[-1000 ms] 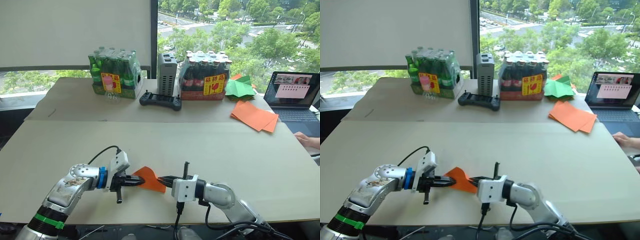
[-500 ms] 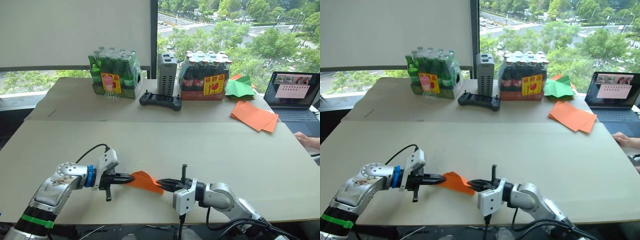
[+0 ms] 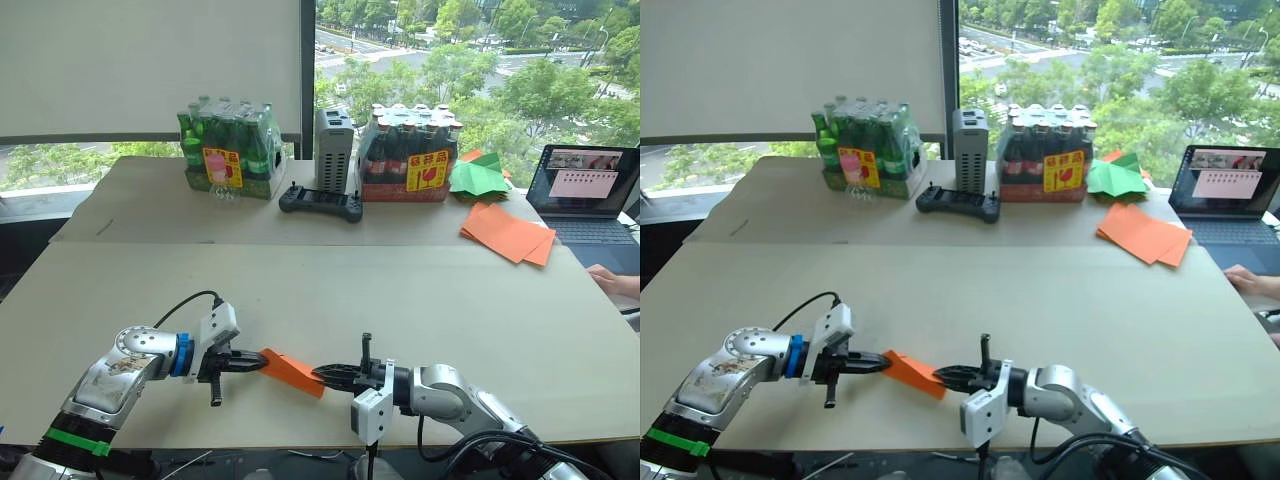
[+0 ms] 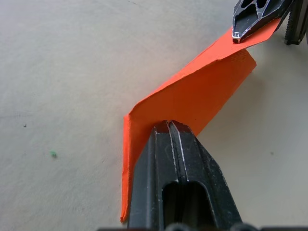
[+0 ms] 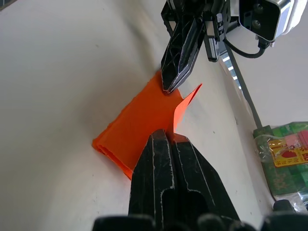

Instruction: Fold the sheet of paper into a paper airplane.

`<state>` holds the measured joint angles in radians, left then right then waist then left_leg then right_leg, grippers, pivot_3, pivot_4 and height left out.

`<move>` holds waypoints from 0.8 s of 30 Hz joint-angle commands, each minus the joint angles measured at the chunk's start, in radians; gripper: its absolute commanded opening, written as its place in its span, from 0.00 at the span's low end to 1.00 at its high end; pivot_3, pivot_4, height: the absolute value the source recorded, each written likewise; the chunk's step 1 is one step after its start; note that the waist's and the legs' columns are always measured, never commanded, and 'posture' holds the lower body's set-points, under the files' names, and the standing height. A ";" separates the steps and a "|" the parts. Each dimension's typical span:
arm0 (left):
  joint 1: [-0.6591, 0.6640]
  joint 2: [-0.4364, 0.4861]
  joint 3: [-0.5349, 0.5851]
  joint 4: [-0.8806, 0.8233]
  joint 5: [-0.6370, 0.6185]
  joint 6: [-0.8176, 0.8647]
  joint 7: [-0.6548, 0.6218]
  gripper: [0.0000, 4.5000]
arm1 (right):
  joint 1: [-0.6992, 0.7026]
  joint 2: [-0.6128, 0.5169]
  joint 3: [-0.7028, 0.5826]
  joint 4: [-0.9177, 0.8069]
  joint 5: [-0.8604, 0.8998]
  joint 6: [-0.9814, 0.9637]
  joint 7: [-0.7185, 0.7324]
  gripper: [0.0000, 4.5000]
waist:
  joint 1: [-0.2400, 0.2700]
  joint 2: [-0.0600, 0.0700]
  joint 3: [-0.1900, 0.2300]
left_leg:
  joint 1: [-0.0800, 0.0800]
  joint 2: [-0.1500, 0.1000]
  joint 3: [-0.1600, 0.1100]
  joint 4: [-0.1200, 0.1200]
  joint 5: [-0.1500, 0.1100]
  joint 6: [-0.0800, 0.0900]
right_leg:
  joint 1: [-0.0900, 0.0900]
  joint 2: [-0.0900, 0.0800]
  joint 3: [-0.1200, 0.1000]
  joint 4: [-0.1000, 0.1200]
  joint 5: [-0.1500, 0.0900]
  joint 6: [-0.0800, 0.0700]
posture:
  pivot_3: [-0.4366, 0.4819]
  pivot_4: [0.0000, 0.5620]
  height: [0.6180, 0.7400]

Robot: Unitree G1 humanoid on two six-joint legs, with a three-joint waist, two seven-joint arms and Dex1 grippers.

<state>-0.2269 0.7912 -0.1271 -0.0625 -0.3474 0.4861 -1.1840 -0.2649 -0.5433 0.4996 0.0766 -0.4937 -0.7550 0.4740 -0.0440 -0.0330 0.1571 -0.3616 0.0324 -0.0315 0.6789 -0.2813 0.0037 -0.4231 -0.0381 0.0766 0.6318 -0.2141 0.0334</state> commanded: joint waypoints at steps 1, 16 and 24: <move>-0.014 0.013 0.014 0.020 0.012 -0.011 0.001 0.00 | 0.003 -0.012 0.019 0.029 -0.051 -0.020 0.000 0.00 | 0.000 0.000 0.000 | 0.001 0.000 0.000 0.000 0.000 0.000 | 0.001 0.000 0.000 0.000 0.000 0.000 | 0.48 0.27 0.94; -0.172 0.000 0.061 -0.126 -0.122 0.115 -0.009 0.00 | -0.004 -0.012 0.039 0.070 -0.113 -0.006 -0.017 0.00 | -0.004 -0.002 -0.001 | 0.004 0.000 0.000 0.000 0.000 0.000 | 0.003 0.000 0.001 0.001 0.000 0.000 | 0.48 0.27 0.94; -0.080 -0.007 -0.044 -0.117 -0.004 0.002 0.002 0.00 | -0.011 -0.016 0.044 0.069 -0.119 0.001 -0.025 0.00 | -0.003 -0.003 -0.002 | 0.007 0.000 0.003 -0.001 0.000 0.000 | 0.004 0.002 0.005 0.002 0.000 0.000 | 0.48 0.27 0.94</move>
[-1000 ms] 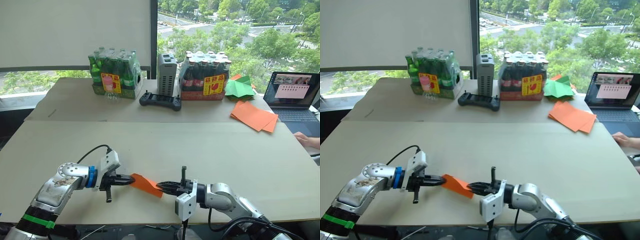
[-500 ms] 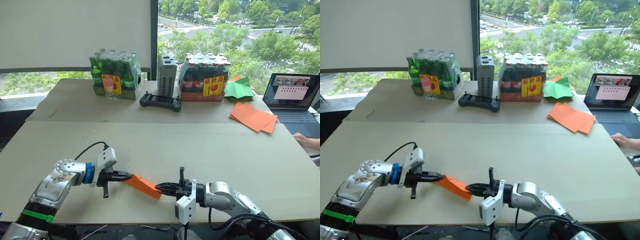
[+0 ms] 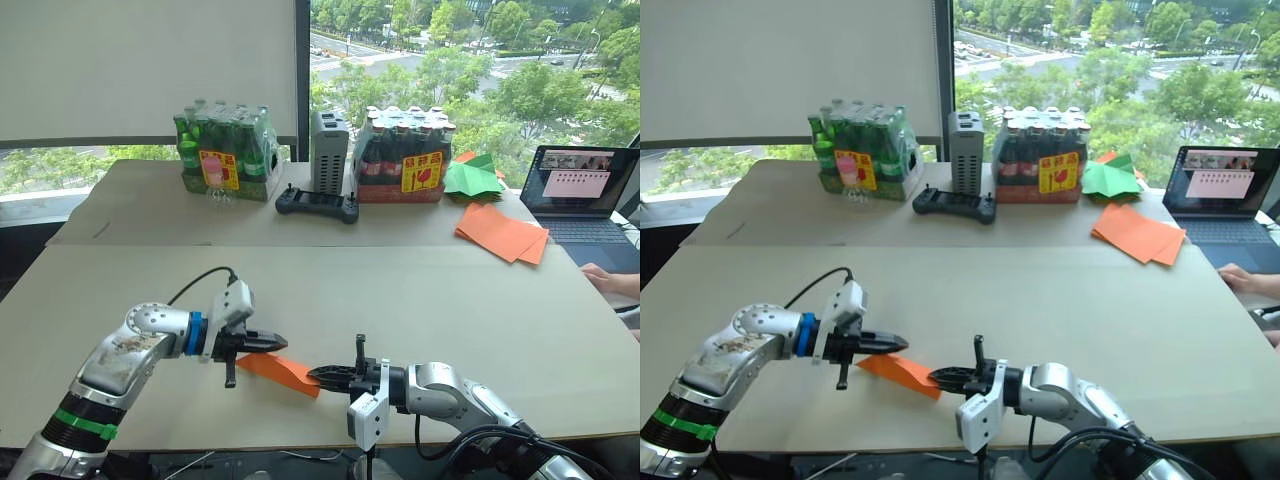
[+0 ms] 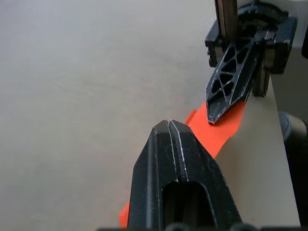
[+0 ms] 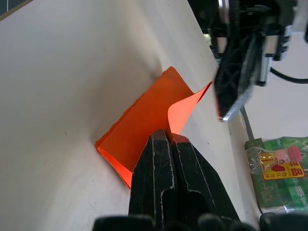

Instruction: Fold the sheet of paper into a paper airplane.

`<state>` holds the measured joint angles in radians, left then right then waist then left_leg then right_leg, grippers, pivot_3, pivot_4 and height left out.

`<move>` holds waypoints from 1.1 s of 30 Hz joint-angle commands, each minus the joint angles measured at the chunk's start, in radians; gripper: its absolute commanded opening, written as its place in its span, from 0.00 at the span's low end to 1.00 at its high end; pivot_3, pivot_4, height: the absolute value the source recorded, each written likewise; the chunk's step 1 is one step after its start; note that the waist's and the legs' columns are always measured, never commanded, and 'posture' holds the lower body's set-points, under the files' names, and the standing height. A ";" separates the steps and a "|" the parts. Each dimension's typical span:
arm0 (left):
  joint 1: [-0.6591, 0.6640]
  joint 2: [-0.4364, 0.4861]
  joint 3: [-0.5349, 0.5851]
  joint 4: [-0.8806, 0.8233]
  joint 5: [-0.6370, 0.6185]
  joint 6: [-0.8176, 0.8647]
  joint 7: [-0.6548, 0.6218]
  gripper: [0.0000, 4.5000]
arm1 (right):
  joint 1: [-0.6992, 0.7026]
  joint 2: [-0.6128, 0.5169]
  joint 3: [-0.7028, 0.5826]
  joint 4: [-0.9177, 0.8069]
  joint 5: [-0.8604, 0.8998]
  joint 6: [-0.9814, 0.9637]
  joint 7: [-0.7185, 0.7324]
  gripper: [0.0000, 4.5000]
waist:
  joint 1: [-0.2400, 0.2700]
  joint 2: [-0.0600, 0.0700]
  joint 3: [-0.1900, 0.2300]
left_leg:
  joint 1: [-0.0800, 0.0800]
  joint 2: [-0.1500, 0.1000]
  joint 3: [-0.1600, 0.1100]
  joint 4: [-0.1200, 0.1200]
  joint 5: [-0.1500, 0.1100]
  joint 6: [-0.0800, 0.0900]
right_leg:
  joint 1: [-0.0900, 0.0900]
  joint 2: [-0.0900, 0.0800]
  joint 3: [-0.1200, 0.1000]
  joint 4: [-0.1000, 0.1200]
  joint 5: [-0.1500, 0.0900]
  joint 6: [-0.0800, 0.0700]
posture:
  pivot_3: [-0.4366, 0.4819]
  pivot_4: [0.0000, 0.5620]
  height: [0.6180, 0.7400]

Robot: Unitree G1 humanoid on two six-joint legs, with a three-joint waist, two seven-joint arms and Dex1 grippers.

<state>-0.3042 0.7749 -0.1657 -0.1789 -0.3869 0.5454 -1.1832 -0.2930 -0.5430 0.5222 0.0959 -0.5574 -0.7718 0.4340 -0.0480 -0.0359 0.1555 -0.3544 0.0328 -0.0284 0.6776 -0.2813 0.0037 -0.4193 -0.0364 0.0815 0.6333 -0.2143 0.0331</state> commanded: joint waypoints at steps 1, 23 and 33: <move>0.002 0.009 -0.011 0.007 0.046 -0.069 0.000 0.00 | 0.017 -0.017 0.021 0.048 -0.055 0.018 0.016 0.00 | 0.001 -0.001 0.000 | 0.000 0.000 0.000 0.000 0.000 0.000 | 0.000 0.000 0.000 0.000 0.000 0.000 | 0.48 0.27 0.94; 0.050 -0.012 -0.066 0.049 0.140 -0.182 0.004 0.00 | 0.071 0.023 -0.101 -0.535 0.603 0.924 0.471 0.58 | 0.006 0.000 0.000 | -0.001 0.000 0.002 0.000 0.000 0.000 | -0.002 0.000 0.002 0.000 0.000 0.001 | 0.48 0.27 0.94; 0.084 -0.009 -0.077 0.088 0.176 -0.246 0.000 0.00 | -0.046 0.155 -0.108 -0.512 0.650 1.314 0.324 0.24 | 0.006 0.001 0.000 | -0.003 0.000 0.001 0.000 0.000 0.000 | -0.003 0.000 0.001 -0.001 -0.001 0.001 | 0.48 0.27 0.94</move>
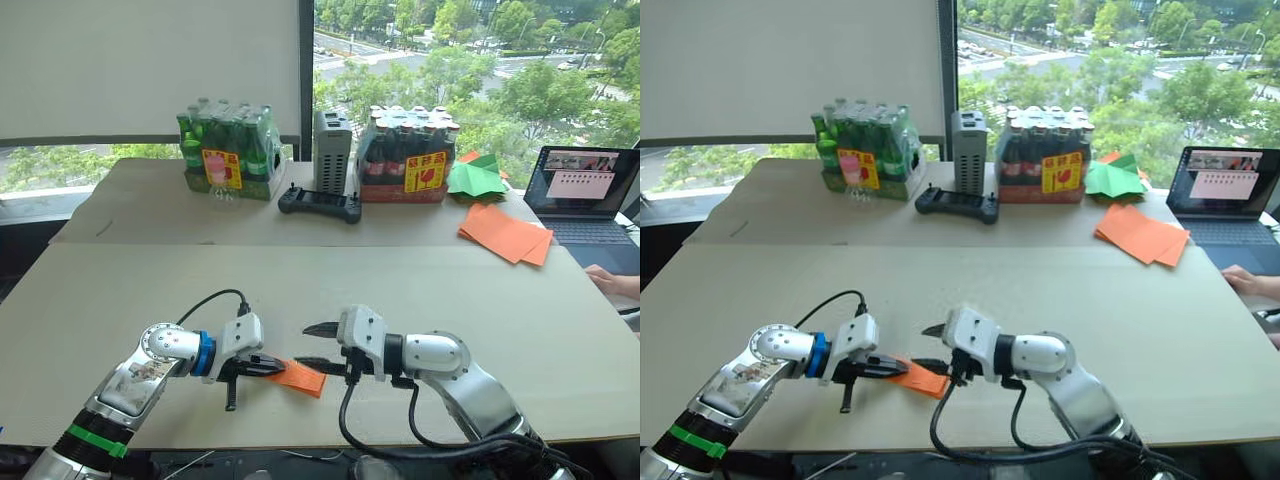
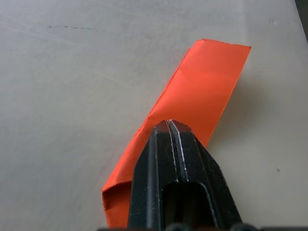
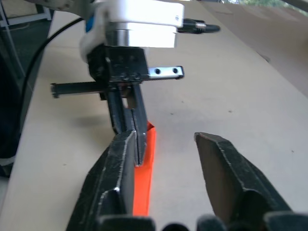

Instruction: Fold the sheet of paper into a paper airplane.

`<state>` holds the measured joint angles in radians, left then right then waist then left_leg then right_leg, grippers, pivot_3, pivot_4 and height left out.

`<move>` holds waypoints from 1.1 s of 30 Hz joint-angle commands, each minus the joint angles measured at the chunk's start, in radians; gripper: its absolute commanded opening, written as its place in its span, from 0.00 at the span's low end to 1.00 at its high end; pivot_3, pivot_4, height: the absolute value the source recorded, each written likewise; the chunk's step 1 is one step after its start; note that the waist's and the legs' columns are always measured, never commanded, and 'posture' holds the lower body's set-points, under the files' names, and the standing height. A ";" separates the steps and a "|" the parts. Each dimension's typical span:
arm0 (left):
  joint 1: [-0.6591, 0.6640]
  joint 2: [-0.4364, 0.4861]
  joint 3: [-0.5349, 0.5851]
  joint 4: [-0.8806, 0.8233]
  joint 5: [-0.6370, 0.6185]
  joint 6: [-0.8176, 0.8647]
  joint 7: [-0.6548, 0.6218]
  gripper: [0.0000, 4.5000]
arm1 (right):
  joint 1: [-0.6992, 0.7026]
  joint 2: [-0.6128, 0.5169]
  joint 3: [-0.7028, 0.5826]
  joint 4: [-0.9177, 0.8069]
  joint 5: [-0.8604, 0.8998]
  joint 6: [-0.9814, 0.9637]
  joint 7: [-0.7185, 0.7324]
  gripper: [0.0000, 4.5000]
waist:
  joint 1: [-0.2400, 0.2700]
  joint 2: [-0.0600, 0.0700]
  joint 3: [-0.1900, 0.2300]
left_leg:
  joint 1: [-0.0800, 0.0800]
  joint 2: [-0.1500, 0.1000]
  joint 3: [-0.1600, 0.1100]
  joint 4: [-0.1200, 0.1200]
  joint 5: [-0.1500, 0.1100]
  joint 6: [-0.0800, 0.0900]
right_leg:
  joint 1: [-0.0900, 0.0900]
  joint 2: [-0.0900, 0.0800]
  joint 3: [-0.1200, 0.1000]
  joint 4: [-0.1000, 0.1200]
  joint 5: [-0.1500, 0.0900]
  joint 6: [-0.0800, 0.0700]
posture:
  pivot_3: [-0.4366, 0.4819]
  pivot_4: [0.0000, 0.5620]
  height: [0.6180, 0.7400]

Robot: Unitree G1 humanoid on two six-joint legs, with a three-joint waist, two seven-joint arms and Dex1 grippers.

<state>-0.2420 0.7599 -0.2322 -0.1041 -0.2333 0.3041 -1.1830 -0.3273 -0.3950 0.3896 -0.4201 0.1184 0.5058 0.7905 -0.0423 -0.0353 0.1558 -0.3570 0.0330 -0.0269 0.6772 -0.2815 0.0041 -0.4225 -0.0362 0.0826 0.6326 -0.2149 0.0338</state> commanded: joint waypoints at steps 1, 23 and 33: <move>0.026 0.006 -0.010 0.016 0.022 -0.008 0.001 0.00 | -0.011 0.010 0.044 0.007 -0.038 0.044 -0.039 0.16 | 0.000 0.000 0.000 | 0.000 0.000 0.000 0.000 0.000 0.000 | 0.000 0.000 0.000 0.000 0.000 0.000 | 0.48 0.27 0.94; -0.077 -0.001 0.009 0.092 0.007 -0.006 -0.047 0.00 | -0.003 0.067 0.111 0.112 -0.133 0.000 -0.117 0.01 | -0.002 0.000 0.000 | 0.000 0.000 0.000 0.000 0.000 0.000 | -0.001 0.000 -0.001 0.000 0.000 0.000 | 0.48 0.27 0.94; -0.068 0.006 0.006 0.071 0.004 0.007 -0.066 0.00 | 0.054 -0.012 0.149 0.031 -0.110 -0.022 -0.025 0.01 | -0.002 0.000 0.000 | -0.003 0.000 -0.001 0.000 0.000 0.000 | -0.002 0.000 -0.001 -0.001 0.000 0.001 | 0.48 0.27 0.94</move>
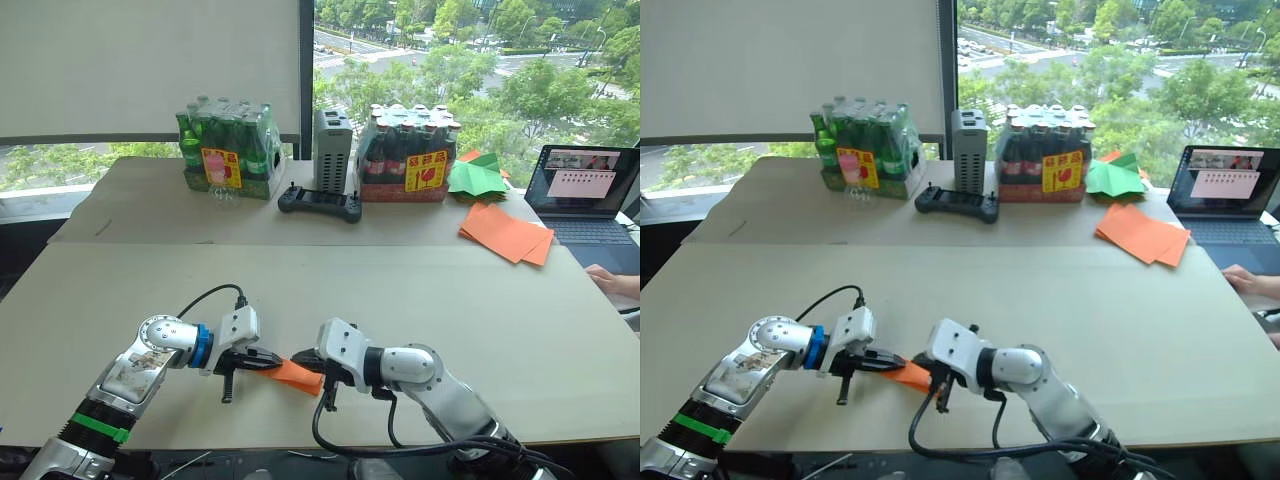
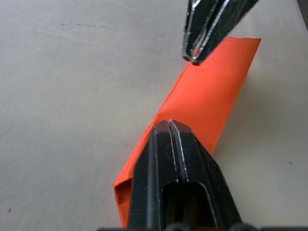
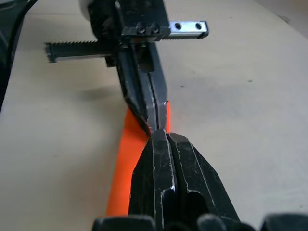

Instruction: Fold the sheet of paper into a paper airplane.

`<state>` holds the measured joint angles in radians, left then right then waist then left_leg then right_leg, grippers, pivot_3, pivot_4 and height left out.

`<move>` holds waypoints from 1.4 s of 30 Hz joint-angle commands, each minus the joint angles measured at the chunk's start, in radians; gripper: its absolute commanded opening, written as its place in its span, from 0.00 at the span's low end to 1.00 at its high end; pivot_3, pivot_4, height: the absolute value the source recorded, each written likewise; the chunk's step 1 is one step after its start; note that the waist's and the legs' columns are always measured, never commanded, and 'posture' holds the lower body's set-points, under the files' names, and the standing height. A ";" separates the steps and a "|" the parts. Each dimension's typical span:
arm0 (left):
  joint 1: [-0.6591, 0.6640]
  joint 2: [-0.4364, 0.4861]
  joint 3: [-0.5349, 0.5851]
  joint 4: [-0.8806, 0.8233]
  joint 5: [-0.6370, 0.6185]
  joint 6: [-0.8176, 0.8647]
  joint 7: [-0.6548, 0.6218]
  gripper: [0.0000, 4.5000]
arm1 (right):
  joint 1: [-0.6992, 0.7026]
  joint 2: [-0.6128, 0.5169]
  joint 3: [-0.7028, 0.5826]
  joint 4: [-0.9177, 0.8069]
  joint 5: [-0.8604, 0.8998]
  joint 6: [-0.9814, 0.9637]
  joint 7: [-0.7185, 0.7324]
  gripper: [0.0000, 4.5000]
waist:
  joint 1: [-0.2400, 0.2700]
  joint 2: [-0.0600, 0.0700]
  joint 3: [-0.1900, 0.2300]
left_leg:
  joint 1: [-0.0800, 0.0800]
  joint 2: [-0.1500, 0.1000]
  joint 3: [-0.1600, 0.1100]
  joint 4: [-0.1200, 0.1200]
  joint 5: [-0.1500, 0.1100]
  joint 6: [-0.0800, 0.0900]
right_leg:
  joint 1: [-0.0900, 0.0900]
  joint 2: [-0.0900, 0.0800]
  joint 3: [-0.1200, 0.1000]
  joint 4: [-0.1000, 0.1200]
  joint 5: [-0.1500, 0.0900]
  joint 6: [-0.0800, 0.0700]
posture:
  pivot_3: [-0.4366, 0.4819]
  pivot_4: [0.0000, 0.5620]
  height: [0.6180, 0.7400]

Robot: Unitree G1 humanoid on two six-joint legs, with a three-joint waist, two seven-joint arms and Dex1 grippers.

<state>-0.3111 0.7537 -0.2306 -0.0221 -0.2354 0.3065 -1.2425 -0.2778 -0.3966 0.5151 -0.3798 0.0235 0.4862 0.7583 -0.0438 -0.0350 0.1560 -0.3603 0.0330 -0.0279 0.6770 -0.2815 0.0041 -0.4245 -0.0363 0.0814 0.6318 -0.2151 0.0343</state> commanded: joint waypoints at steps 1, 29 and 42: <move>0.000 0.012 0.005 -0.011 0.006 0.006 -0.006 0.00 | 0.005 -0.011 0.028 0.004 -0.023 0.005 0.000 0.01 | -0.001 0.000 0.000 | 0.000 0.000 0.000 0.000 0.000 0.000 | 0.000 0.000 0.000 0.000 0.000 0.000 | 0.48 0.27 0.94; 0.029 -0.001 -0.037 -0.010 0.057 -0.035 0.000 0.00 | -0.059 0.036 0.024 0.092 -0.046 -0.029 0.003 0.01 | 0.000 0.000 0.000 | 0.001 0.000 0.000 0.000 0.000 0.000 | 0.001 0.000 0.000 0.000 0.000 0.000 | 0.48 0.27 0.94; 0.042 0.003 -0.032 -0.027 0.053 -0.028 0.005 0.00 | -0.094 0.048 0.071 0.167 -0.112 -0.031 -0.008 0.01 | 0.000 0.000 0.000 | 0.001 0.000 0.000 0.000 0.000 0.000 | 0.001 0.000 0.000 0.000 0.000 0.000 | 0.48 0.27 0.94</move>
<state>-0.2886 0.7480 -0.2513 -0.0506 -0.2021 0.2659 -1.2410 -0.3722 -0.3391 0.5781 -0.2178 -0.0693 0.4592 0.7537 -0.0439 -0.0349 0.1559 -0.3592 0.0332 -0.0279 0.6770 -0.2815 0.0041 -0.4239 -0.0362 0.0812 0.6321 -0.2151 0.0342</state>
